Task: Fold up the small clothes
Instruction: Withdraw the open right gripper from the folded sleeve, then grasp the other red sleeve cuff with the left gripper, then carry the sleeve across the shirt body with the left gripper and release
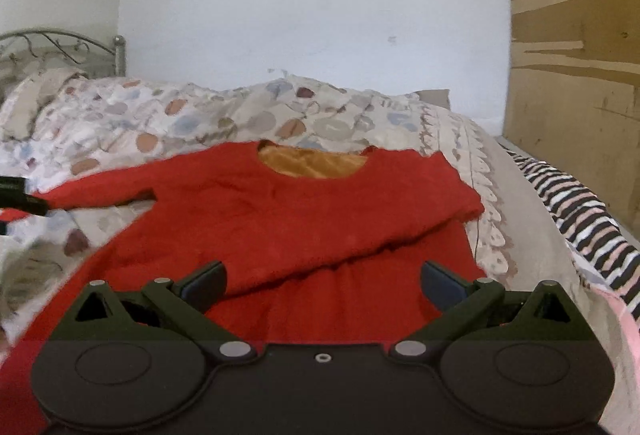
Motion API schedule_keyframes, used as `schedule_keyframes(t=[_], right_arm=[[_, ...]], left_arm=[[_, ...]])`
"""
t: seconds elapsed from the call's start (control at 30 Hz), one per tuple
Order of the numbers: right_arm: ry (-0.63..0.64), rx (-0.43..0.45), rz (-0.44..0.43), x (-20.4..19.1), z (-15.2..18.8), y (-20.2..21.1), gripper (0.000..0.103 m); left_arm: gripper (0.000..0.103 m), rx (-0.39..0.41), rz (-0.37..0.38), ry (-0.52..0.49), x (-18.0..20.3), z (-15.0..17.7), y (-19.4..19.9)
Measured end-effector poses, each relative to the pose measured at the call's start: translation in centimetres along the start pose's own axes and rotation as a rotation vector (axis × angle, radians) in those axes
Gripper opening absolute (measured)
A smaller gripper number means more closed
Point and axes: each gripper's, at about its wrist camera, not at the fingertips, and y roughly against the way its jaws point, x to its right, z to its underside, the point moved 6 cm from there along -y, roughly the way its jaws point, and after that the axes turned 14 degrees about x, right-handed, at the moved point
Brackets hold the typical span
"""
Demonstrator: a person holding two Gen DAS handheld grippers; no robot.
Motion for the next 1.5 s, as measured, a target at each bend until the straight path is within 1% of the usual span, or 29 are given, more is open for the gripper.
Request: schedule_keyframes(t=[0.07, 0.1, 0.17, 0.23, 0.3, 0.37, 0.43, 0.47, 0.5, 0.57, 0.6, 0.63, 0.67, 0.7, 0.73, 0.77, 0.8, 0.83, 0.87, 0.9, 0.97, 1.1, 1.2, 1.3, 1.43, 1.5], right_arm=[[0.037, -0.007, -0.004, -0.6, 0.9, -0.4, 0.103], [0.051, -0.001, -0.013, -0.8, 1.1, -0.3, 0.103], [0.064, 0.004, -0.043, -1.1, 1.3, -0.2, 0.103], [0.06, -0.007, -0.069, -1.3, 1.6, -0.2, 0.103], [0.048, -0.045, -0.072, -1.2, 2.3, -0.7, 0.103], [0.047, -0.088, -0.067, -1.2, 2.8, -1.3, 0.103], [0.051, -0.104, -0.074, -1.4, 2.9, -1.5, 0.103], [0.055, -0.107, -0.074, -1.5, 3.0, -1.6, 0.103], [0.058, -0.104, -0.074, -1.6, 3.1, -1.5, 0.103], [0.054, -0.097, -0.079, -1.6, 3.1, -1.4, 0.103], [0.048, -0.095, -0.082, -1.5, 3.1, -1.3, 0.103], [0.041, -0.095, -0.084, -1.4, 3.1, -1.3, 0.103], [0.034, -0.094, -0.088, -1.3, 3.2, -1.3, 0.103], [0.027, -0.094, -0.092, -1.3, 3.2, -1.3, 0.103], [0.022, -0.093, -0.095, -1.2, 3.2, -1.3, 0.103], [0.018, -0.093, -0.097, -1.1, 3.1, -1.3, 0.103], [0.014, -0.092, -0.099, -1.0, 3.1, -1.3, 0.103], [0.013, -0.092, -0.1, -1.0, 3.1, -1.3, 0.103], [0.012, -0.093, -0.1, -1.0, 3.1, -1.3, 0.103], [0.011, -0.093, -0.1, -1.0, 3.1, -1.3, 0.103], [0.012, -0.092, -0.1, -1.0, 3.1, -1.3, 0.103], [0.012, -0.09, -0.099, -0.9, 3.1, -1.3, 0.103], [0.008, -0.08, -0.094, -0.8, 3.0, -1.2, 0.103], [-0.021, -0.04, -0.083, -0.4, 2.6, -0.7, 0.103], [-0.151, 0.03, -0.067, 1.7, 1.2, 0.6, 0.103], [-0.207, 0.084, -0.014, 3.3, 0.3, 1.6, 0.103]], left_arm=[[0.103, -0.003, -0.055, 0.083, -4.0, -0.6, -0.8], [0.103, -0.006, -0.07, 0.119, -5.6, -0.9, -1.2], [0.103, -0.004, -0.101, 0.188, -8.4, -1.4, -2.1], [0.103, -0.004, -0.125, 0.265, -10.3, -1.7, -3.1], [0.103, 0.004, -0.124, 0.339, -11.5, -2.1, -4.0], [0.103, 0.021, -0.105, 0.38, -11.7, -2.9, -4.9], [0.103, 0.048, -0.061, 0.407, -11.6, -3.7, -5.9], [0.103, 0.06, -0.056, 0.426, -11.7, -3.9, -6.5], [0.102, 0.063, -0.069, 0.448, -11.9, -3.9, -6.9], [0.093, 0.064, -0.109, 0.495, -12.5, -3.7, -7.9], [0.081, 0.061, -0.123, 0.516, -12.9, -3.5, -8.5], [0.073, 0.058, -0.139, 0.537, -13.4, -3.3, -9.0], [0.069, 0.067, -0.161, 0.558, -14.0, -3.2, -9.5], [0.059, 0.086, -0.174, 0.576, -14.4, -3.1, -9.6], [0.046, 0.105, -0.185, 0.591, -14.9, -3.1, -9.7], [0.039, 0.117, -0.197, 0.606, -15.3, -3.2, -9.7], [0.026, 0.126, -0.199, 0.616, -15.7, -3.4, -9.8], [0.017, 0.139, -0.181, 0.62, -15.8, -3.5, -9.9], [0.012, 0.153, -0.161, 0.609, -15.6, -3.9, -9.9], [0.012, 0.171, -0.152, 0.582, -15.4, -4.3, -9.8], [0.011, 0.236, -0.126, 0.513, -14.4, -5.6, -9.0], [0.01, 0.371, -0.014, 0.397, -11.2, -9.1, -6.9], [0.01, 0.47, 0.095, 0.292, -7.3, -11.9, -4.4], [0.01, 0.537, 0.219, 0.189, -2.3, -14.1, -1.6], [0.01, 0.597, 0.374, 0.048, 5.0, -15.6, 2.2], [0.01, 0.614, 0.459, 0.0, 9.0, -15.6, 4.1]])
